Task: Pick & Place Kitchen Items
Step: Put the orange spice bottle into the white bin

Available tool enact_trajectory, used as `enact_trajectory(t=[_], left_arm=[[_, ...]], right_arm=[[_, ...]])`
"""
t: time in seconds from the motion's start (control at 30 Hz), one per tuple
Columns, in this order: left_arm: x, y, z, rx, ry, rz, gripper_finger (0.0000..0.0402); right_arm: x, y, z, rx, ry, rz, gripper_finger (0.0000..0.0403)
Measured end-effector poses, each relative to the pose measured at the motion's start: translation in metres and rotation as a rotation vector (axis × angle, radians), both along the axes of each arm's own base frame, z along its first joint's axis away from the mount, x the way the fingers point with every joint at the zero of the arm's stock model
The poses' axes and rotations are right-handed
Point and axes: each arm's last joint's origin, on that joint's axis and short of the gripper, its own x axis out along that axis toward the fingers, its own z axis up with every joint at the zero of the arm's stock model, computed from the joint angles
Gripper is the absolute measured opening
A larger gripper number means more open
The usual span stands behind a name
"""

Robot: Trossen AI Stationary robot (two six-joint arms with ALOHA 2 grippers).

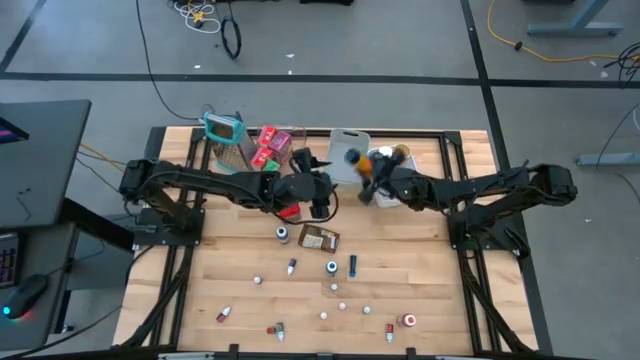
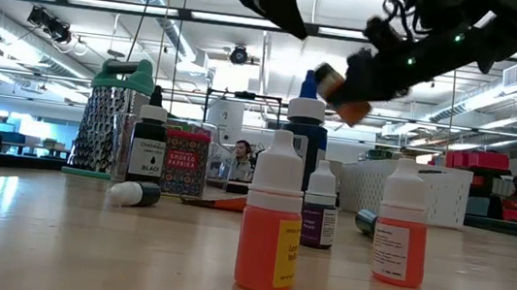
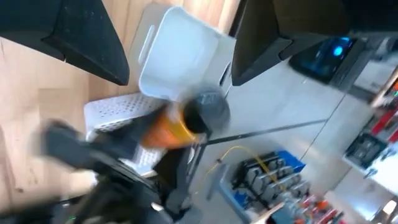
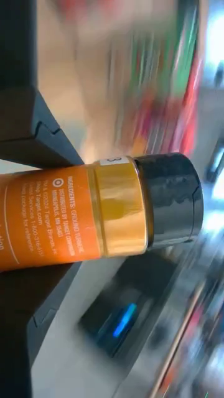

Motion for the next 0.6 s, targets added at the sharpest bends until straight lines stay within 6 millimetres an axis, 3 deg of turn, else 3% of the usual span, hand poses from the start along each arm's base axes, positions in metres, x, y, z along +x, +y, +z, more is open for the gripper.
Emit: enact_trajectory(t=[0.13,0.37,0.6], left_arm=[[-0.007,-0.002,0.011,-0.016,-0.060,0.048,0.0289],[-0.012,-0.001,0.016,-0.013,-0.060,0.049,0.0289],[-0.016,0.000,0.011,0.001,0.004,0.073,0.0289]], right_arm=[[-0.013,-0.012,-0.008,0.076,0.011,-0.230,0.0225],[-0.026,-0.022,-0.018,0.175,0.035,-0.364,0.0226],[-0.040,-0.013,0.006,0.159,-0.038,-0.329,0.0226]])
